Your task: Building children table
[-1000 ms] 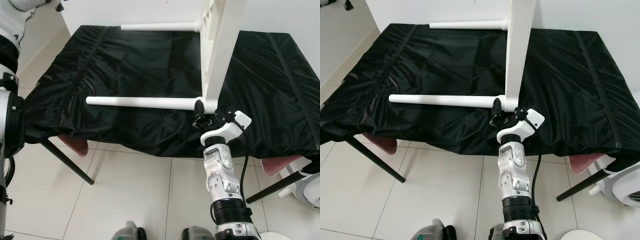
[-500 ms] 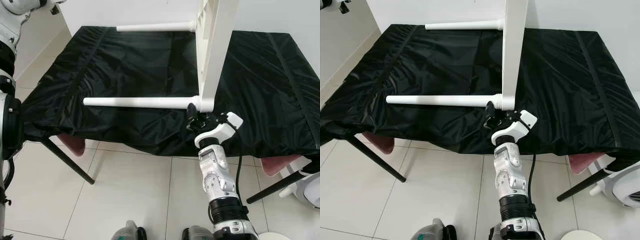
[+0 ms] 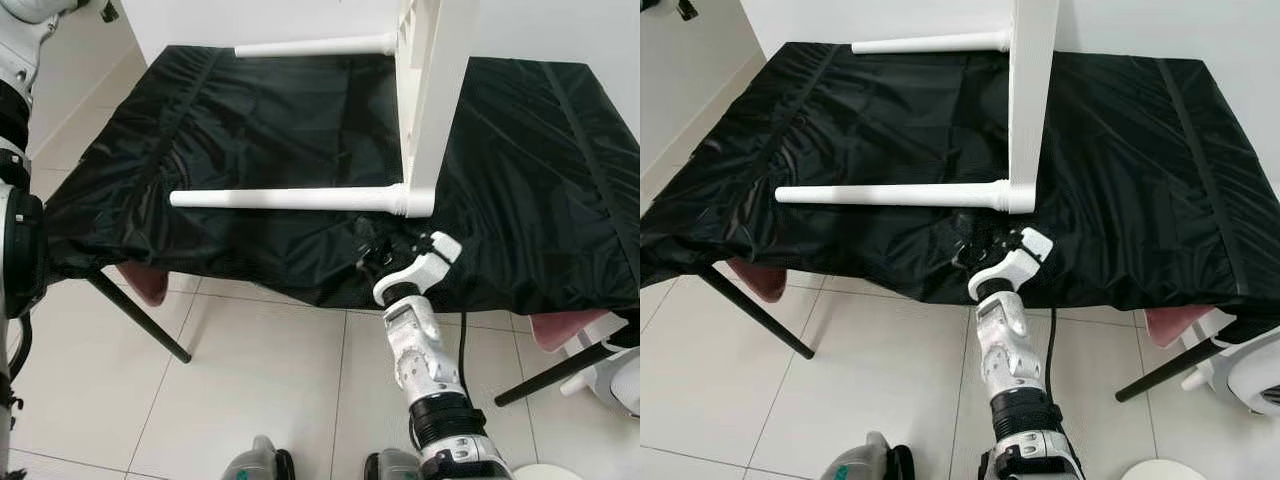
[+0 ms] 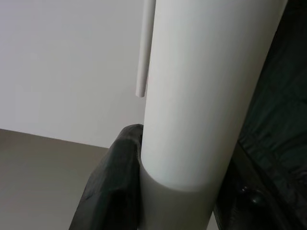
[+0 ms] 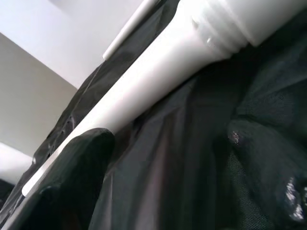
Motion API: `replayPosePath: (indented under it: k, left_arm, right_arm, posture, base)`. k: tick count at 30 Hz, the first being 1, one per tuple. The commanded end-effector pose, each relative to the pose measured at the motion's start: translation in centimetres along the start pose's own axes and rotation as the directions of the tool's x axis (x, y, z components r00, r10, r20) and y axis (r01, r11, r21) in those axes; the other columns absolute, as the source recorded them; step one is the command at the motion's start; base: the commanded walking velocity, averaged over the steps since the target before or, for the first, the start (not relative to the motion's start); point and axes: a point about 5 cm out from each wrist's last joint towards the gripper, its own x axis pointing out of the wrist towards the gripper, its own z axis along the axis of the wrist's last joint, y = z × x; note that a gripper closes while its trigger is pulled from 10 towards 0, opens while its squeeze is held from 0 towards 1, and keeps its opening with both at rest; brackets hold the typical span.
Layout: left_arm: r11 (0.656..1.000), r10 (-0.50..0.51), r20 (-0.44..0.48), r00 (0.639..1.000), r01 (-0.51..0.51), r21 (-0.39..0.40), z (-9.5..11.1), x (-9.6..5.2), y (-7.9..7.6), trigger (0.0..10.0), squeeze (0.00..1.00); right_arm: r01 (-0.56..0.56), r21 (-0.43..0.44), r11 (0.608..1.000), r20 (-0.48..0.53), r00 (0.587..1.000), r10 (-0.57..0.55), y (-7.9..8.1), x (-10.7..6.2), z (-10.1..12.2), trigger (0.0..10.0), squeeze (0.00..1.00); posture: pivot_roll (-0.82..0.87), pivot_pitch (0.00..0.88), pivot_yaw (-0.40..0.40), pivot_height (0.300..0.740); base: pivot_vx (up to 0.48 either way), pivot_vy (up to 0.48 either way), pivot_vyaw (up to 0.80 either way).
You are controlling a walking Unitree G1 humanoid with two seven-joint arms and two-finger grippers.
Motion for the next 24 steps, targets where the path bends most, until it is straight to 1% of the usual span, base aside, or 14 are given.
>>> replayPosePath:
  k: [1, 4, 6, 7, 8, 9, 11, 13, 14, 17, 18, 21, 23, 24]
  left_arm:
    - [0.899, 0.362, -0.032, 0.932, -0.358, -0.254, -0.4, -1.5, 5.1, 10.0, 0.0]
    - [0.898, 0.366, -0.028, 0.93, -0.361, -0.252, -0.3, -1.5, 5.2, 10.0, 0.0]
    - [0.899, 0.368, -0.018, 0.93, -0.361, -0.247, -0.2, -1.6, 5.4, 10.0, 0.0]
    - [0.899, 0.368, -0.018, 0.93, -0.361, -0.247, -0.2, -1.6, 5.4, 10.0, 0.0]
    - [0.9, 0.37, -0.013, 0.929, -0.361, -0.245, -0.1, -1.6, 5.5, 10.0, 0.0]
    - [0.9, 0.37, -0.013, 0.929, -0.361, -0.245, -0.1, -1.6, 5.5, 10.0, 0.0]
    - [0.9, 0.372, -0.008, 0.928, -0.363, -0.244, 0.0, -1.7, 5.6, 10.0, 0.0]
    - [0.899, 0.374, -0.005, 0.927, -0.364, -0.245, 0.1, -1.7, 5.7, 10.0, 0.0]
    - [0.899, 0.374, -0.005, 0.927, -0.364, -0.245, 0.1, -1.7, 5.7, 10.0, 0.0]
    - [0.896, 0.383, 0.007, 0.924, -0.37, -0.244, 0.4, -1.9, 6.0, 10.0, 0.0]
    - [0.896, 0.383, 0.007, 0.924, -0.37, -0.244, 0.4, -1.9, 6.0, 10.0, 0.0]
    - [0.896, 0.387, 0.012, 0.922, -0.373, -0.241, 0.5, -2.0, 6.2, 10.0, 0.0]
    - [0.897, 0.387, 0.013, 0.922, -0.373, -0.239, 0.5, -2.0, 6.3, 10.0, 0.0]
    - [0.896, 0.387, 0.013, 0.922, -0.373, -0.239, 0.4, -2.2, 6.4, 10.0, 0.0]
  right_arm:
    - [-0.044, 0.127, 0.991, -0.027, 0.999, 0.048, 2.8, 1.0, -1.3, 10.0, 0.0]
    - [-0.05, 0.143, 0.988, -0.022, 0.998, 0.054, 3.0, 1.3, -1.1, 10.0, 0.0]
    - [-0.102, 0.196, 0.975, 0.006, 0.995, 0.102, 3.9, 2.6, -0.4, 10.0, 0.0]
    - [-0.102, 0.196, 0.975, 0.006, 0.995, 0.102, 3.9, 2.6, -0.4, 10.0, 0.0]
    - [-0.13, 0.229, 0.965, 0.024, 0.991, 0.128, 4.3, 3.2, 0.1, 10.0, 0.0]
    - [-0.13, 0.229, 0.965, 0.024, 0.991, 0.128, 4.3, 3.2, 0.1, 10.0, 0.0]
    - [-0.159, 0.289, 0.944, 0.049, 0.987, 0.151, 4.8, 4.1, 0.7, 10.0, 0.0]
    - [-0.186, 0.316, 0.93, 0.069, 0.982, 0.173, 5.3, 4.9, 1.3, 10.0, 0.0]
    - [-0.186, 0.316, 0.93, 0.069, 0.982, 0.173, 5.3, 4.9, 1.3, 10.0, 0.0]
    - [-0.197, 0.36, 0.912, 0.079, 0.98, 0.18, 6.0, 6.2, 2.1, 10.0, 0.0]
    - [-0.197, 0.36, 0.912, 0.079, 0.98, 0.18, 6.0, 6.2, 2.1, 10.0, 0.0]
    - [-0.162, 0.443, 0.882, 0.076, 0.987, 0.143, 5.8, 7.1, 2.5, 10.0, 0.0]
    - [-0.146, 0.467, 0.872, 0.069, 0.989, 0.128, 5.6, 7.2, 2.4, 10.0, 0.0]
    - [-0.132, 0.495, 0.859, 0.058, 0.991, 0.119, 5.6, 7.2, 2.0, 10.0, 0.0]
  posture:
    - [0.09, 0.0, 0.046, 0.74]
    - [0.09, 0.0, 0.046, 0.74]
    - [0.1, 0.0, 0.045, 0.74]
    - [0.1, 0.0, 0.045, 0.74]
    - [0.1, 0.0, 0.044, 0.74]
    - [0.1, 0.0, 0.044, 0.74]
    - [0.11, 0.0, 0.039, 0.74]
    - [0.11, 0.0, 0.037, 0.74]
    - [0.11, 0.0, 0.037, 0.74]
    - [0.12, 0.0, 0.03, 0.74]
    - [0.12, 0.0, 0.03, 0.74]
    - [0.13, 0.0, 0.024, 0.74]
    - [0.13, 0.0, 0.023, 0.74]
    - [0.13, 0.0, 0.023, 0.74]
  base:
    - [0.0, 0.0, 0.0]
    - [0.0, 0.0, 0.0]
    - [0.0, 0.0, 0.0]
    - [0.0, 0.0, 0.0]
    - [0.0, 0.0, 0.0]
    - [0.0, 0.0, 0.0]
    - [0.0, 0.0, 0.0]
    - [0.0, 0.0, 0.0]
    - [0.0, 0.0, 0.0]
    - [0.0, 0.0, 0.0]
    - [0.0, 0.0, 0.0]
    - [0.0, 0.0, 0.0]
    - [0.0, 0.0, 0.0]
    - [0.0, 0.0, 0.0]
